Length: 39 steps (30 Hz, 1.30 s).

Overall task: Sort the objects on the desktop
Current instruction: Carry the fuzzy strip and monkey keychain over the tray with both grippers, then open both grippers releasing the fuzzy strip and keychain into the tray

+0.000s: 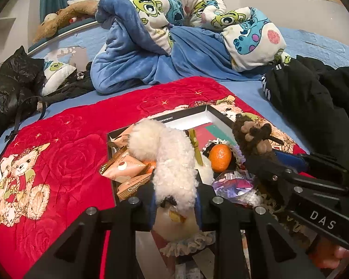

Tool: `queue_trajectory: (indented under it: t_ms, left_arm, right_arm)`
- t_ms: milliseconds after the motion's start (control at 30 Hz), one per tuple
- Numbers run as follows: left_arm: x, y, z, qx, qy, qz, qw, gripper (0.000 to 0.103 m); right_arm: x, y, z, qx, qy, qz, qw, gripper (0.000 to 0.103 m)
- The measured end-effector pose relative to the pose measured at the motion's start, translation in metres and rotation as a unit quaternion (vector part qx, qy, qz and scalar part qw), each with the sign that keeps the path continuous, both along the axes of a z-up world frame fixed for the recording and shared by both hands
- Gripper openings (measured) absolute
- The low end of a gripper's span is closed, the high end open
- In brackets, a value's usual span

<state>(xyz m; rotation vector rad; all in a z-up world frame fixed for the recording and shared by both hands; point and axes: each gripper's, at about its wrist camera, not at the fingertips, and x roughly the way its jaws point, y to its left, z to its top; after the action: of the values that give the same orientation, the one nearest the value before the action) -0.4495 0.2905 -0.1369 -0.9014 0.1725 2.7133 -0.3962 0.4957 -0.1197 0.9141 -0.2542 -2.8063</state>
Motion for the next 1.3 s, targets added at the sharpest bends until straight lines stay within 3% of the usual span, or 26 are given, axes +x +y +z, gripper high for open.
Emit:
queue_trajectory:
  t_ms: [67,200,233,267,300,333,367,467,833,1000,1167,1300]
  left_arm:
    - [0.0,-0.002,0.0,0.003,-0.001,0.004,1.0,0.029]
    - [-0.002,-0.006,0.0,0.007,-0.006,0.015,0.9998,0.039]
    - [0.0,-0.009,0.003,0.017,0.0,0.022,0.9996,0.044]
    - [0.002,-0.012,0.006,0.023,0.007,0.03,0.9993,0.058]
    - [0.003,-0.016,0.009,0.03,0.015,0.038,0.9987,0.067]
    - [0.004,-0.022,0.011,0.041,0.02,0.047,0.9979,0.091]
    - [0.005,-0.028,0.014,0.053,0.023,0.053,0.997,0.103]
    - [0.009,-0.041,0.019,0.078,0.035,0.055,0.9948,0.103]
    - [0.012,-0.041,0.016,0.052,0.01,0.041,0.9977,0.103]
    - [0.042,-0.051,0.019,0.04,0.028,0.042,0.9979,0.103]
    - [0.089,-0.059,0.02,-0.005,0.09,0.073,0.9932,0.103]
    - [0.122,-0.072,0.006,0.008,0.115,0.086,0.9896,0.103]
  right_arm:
    - [0.0,-0.001,0.001,0.0,0.003,0.007,1.0,0.035]
    - [0.006,-0.004,0.007,-0.002,0.03,0.013,0.999,0.066]
    - [0.007,-0.005,0.009,0.002,0.035,0.012,0.999,0.07]
    - [0.009,-0.005,0.011,0.01,0.04,0.008,0.999,0.073]
    - [0.01,-0.004,0.012,0.014,0.044,0.0,0.999,0.084]
    - [0.012,-0.001,0.014,0.011,0.05,-0.011,0.999,0.099]
    - [0.015,0.004,0.017,0.001,0.06,-0.019,0.998,0.103]
    - [0.021,0.014,0.022,-0.008,0.082,-0.031,0.996,0.103]
    - [0.032,-0.003,0.025,0.039,0.101,-0.043,0.993,0.103]
    - [0.06,-0.018,0.035,0.058,0.137,-0.055,0.987,0.103]
    - [0.091,-0.036,0.029,0.052,0.138,-0.032,0.989,0.103]
    - [0.116,-0.05,0.019,0.081,0.15,-0.051,0.984,0.103]
